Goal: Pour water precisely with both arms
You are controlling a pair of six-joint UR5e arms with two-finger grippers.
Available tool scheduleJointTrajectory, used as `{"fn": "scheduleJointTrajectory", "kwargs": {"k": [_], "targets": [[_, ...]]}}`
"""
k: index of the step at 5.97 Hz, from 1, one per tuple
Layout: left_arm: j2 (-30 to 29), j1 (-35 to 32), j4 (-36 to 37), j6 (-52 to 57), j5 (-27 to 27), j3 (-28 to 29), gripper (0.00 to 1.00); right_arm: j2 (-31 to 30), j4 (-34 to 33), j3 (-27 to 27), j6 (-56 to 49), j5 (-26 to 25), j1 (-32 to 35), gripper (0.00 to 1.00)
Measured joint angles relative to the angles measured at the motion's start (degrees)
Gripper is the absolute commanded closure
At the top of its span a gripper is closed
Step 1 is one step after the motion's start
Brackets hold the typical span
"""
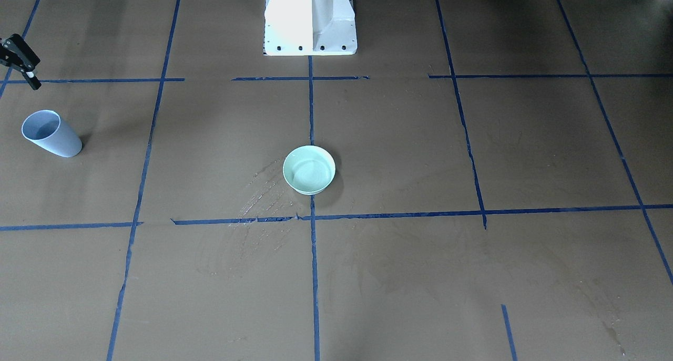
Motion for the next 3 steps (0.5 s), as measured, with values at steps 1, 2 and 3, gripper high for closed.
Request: {"fn": "scheduleJointTrajectory", "kwargs": {"k": [1, 2, 3], "targets": [[0.0, 0.0, 0.0, 0.0, 0.0, 0.0, 0.0, -0.14, 3.38, -1.93, 2.03, -4.24, -3.13, 0.0], [0.0, 0.0, 0.0, 0.0, -0.02, -0.01, 0.0, -0.18, 4.68, -2.64, 3.81, -8.24, -6.29, 0.0], [0.0, 0.02, 0.03, 0.0, -0.04, 0.01, 0.0, -0.19, 5.19, -2.94, 5.68, -12.51, -9.73, 0.0]]}}
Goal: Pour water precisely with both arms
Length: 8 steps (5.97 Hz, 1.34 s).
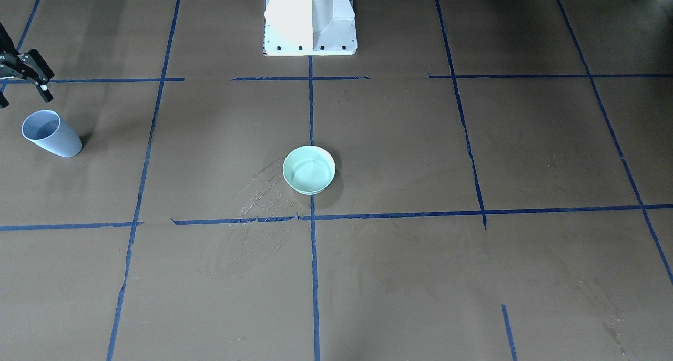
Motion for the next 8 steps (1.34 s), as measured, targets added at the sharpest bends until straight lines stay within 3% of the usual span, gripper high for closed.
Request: {"fn": "scheduleJointTrajectory", "kwargs": {"k": [3, 8], "targets": [[-0.08, 0.06, 0.06, -0.08, 0.04, 0.05, 0.0, -0.71, 4.68, -4.12, 5.23, -12.99, -10.33, 0.0], [-0.01, 0.05, 0.06, -0.01, -0.04, 0.05, 0.0, 1.6, 8.78, -10.77, 8.76, -27.33, -18.99, 0.0]]}}
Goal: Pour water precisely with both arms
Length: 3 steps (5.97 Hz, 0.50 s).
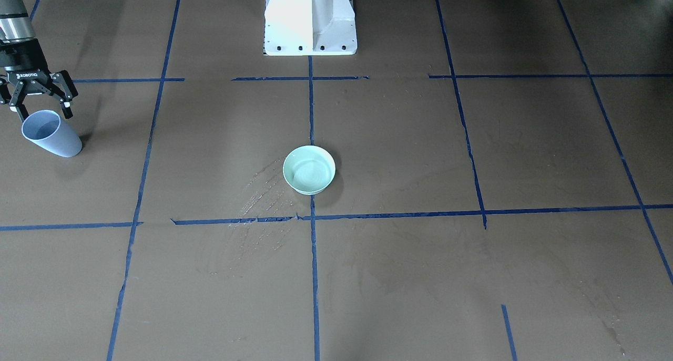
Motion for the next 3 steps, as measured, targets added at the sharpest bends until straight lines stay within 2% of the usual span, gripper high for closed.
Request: {"fn": "scheduleJointTrajectory", "kwargs": {"k": [3], "targets": [[0.01, -0.07, 0.0, 0.03, 0.07, 0.05, 0.0, 2.61, 0.01, -3.03, 0.09, -5.17, -1.99, 0.0]]}}
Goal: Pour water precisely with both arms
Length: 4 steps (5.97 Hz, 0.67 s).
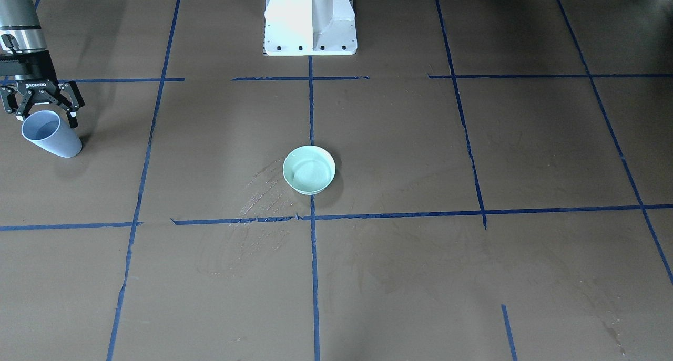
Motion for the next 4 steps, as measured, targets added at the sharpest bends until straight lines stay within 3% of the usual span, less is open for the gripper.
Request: {"fn": "scheduleJointTrajectory", "kwargs": {"k": [4], "targets": [[0.09, 0.0, -0.08, 0.33, 0.18, 0.12, 0.0, 1.94, 0.04, -1.77, -0.03, -3.83, -0.5, 0.0]]}}
